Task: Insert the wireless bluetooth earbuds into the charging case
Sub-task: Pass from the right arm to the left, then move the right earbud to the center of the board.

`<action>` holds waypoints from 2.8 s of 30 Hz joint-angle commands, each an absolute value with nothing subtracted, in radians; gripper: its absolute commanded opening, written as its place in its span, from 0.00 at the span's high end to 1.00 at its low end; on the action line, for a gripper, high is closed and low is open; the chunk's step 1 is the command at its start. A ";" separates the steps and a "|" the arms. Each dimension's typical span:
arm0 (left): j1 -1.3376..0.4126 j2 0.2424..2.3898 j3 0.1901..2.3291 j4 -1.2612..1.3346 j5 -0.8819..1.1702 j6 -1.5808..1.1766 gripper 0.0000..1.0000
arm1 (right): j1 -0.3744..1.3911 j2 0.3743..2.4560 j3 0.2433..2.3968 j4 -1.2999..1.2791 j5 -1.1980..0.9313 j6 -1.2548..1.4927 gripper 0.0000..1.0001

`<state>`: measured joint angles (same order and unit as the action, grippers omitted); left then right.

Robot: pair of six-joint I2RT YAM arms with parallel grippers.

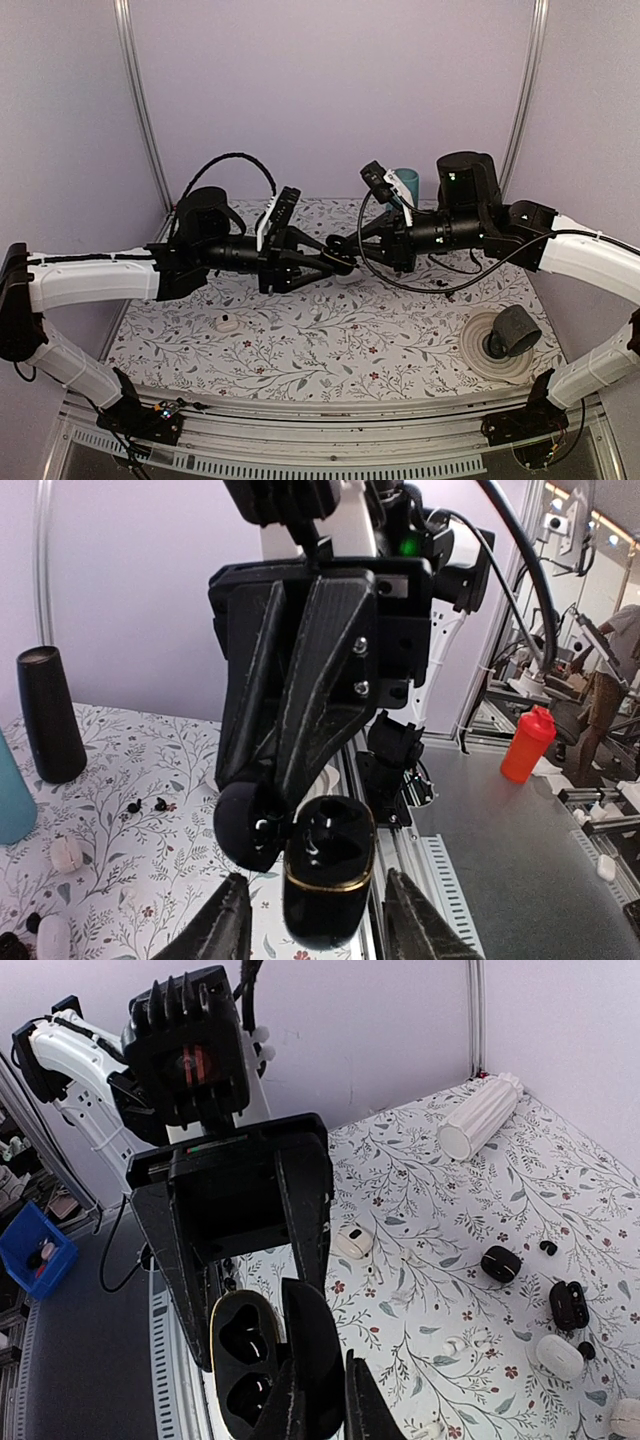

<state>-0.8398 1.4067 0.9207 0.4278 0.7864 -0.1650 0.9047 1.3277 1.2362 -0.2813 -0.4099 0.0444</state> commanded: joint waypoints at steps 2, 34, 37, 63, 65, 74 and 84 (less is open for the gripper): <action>-0.848 1.424 0.950 0.414 0.817 -0.153 0.58 | 0.911 1.333 1.271 -0.281 -0.388 0.029 0.96; -0.851 1.407 0.870 0.539 0.803 -0.214 0.79 | 0.911 1.339 1.260 -0.247 -0.412 0.072 0.96; -0.850 1.411 0.870 0.545 0.801 -0.224 0.76 | 0.911 1.338 1.259 -0.243 -0.418 0.072 0.96; -0.847 1.419 0.852 0.581 0.783 -0.252 1.00 | 0.877 1.337 1.228 -0.204 -0.371 0.129 0.58; -0.841 1.416 0.844 0.583 0.762 -0.253 1.00 | 0.849 1.333 1.217 -0.195 -0.368 0.158 0.48; -0.792 1.384 0.769 0.595 0.603 -0.284 1.00 | 0.702 1.301 1.130 -0.205 -0.221 0.314 0.16; -0.767 1.335 0.722 0.604 0.553 -0.304 1.00 | 0.473 1.419 0.996 -0.275 -0.132 0.491 0.17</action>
